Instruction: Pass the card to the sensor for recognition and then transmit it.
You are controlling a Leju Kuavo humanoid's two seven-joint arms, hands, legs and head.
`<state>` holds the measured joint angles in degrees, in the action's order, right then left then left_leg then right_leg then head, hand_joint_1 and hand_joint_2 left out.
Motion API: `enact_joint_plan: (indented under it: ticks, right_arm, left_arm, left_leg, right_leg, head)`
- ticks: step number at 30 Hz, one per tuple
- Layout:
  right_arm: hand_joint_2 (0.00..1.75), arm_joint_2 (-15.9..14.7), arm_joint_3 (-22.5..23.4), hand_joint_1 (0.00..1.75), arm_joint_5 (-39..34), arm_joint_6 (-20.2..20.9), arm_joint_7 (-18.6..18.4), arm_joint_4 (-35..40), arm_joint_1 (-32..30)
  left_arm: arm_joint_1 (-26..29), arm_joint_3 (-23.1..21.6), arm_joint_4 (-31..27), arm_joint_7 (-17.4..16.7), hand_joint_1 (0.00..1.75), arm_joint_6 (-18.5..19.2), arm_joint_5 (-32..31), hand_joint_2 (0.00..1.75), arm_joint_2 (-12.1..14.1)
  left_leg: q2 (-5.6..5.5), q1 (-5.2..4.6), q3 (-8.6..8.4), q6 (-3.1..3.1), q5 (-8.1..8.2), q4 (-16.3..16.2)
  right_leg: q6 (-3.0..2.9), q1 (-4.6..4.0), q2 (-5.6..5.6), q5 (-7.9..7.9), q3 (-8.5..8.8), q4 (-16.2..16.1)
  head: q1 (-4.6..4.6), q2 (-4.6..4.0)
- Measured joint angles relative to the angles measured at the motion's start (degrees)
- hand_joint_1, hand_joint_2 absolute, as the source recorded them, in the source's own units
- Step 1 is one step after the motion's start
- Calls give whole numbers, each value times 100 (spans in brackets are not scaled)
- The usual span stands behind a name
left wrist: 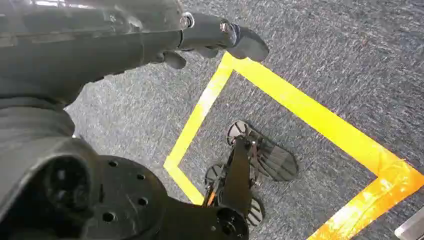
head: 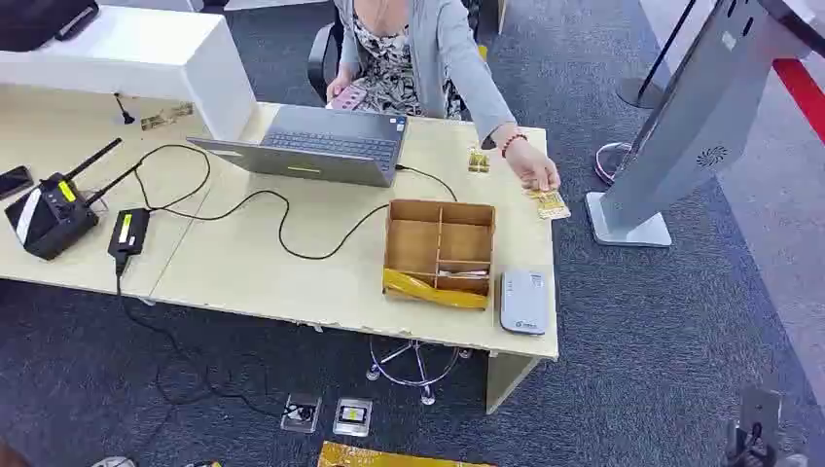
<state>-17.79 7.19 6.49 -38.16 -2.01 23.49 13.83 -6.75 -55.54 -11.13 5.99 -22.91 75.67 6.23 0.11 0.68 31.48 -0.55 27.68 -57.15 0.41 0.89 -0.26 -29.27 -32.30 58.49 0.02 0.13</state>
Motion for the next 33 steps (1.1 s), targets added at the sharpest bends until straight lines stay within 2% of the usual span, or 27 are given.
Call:
enact_joint_plan:
  ticks: [3, 6, 12, 20, 25, 30, 33]
  right_arm:
    - [175, -272, -254, 0, -11, -17, -375, 489, 109]
    - [175, -477, -566, 0, 52, -15, -549, 1001, 245]
    - [175, -575, -1385, 0, 313, 44, -803, 1831, 739]
    - [175, -490, -2948, 0, 1125, 85, -1082, 2798, 1478]
    - [175, -296, -3947, 0, 1807, 140, -1015, 3100, 1955]
    - [175, -64, -4610, 0, 2044, 129, -868, 3098, 2257]
    - [175, 50, -4851, 0, 2072, 70, -765, 3069, 2344]
  left_arm:
    - [-1, 0, 0, 0, 0, 28, -16, 0, 22]
    - [-1, 0, 0, 0, 0, 2, -11, 0, 22]
    - [-4, 0, 0, -103, 0, -129, -13, 0, 13]
    - [-11, 0, 0, -116, 0, -177, -57, 0, 33]
    - [-25, 0, 0, -116, 0, -175, -107, 0, 33]
    - [-22, -2, 0, -90, 0, -159, -151, 0, 26]
    - [-20, -2, 0, -87, 0, -164, -162, 0, 22]
  left_leg:
    - [0, 0, 1, 0, 0, 0]
    - [-1, 0, 0, 0, 0, 0]
    - [0, 2, 1, 5, -7, 0]
    - [-13, 6, 6, 7, -13, 1]
    - [-13, 7, 7, 6, -13, 1]
    - [-21, 7, 10, 6, -14, 1]
    - [-21, 6, 12, 6, -13, 1]
  right_leg:
    - [0, 0, 0, 0, 2, 1]
    - [0, 0, 1, 0, 1, 1]
    - [-1, -1, 2, 2, 2, 4]
    - [-2, -8, -11, 2, 2, 6]
    - [-2, -9, -10, 1, 0, 7]
    - [-2, -9, -22, 1, 0, 6]
    - [-2, -9, -19, 1, -3, 6]
  head:
    - [0, 0]
    - [0, 0]
    - [-2, 0]
    - [2, 0]
    - [2, 0]
    - [0, 0]
    - [2, 0]
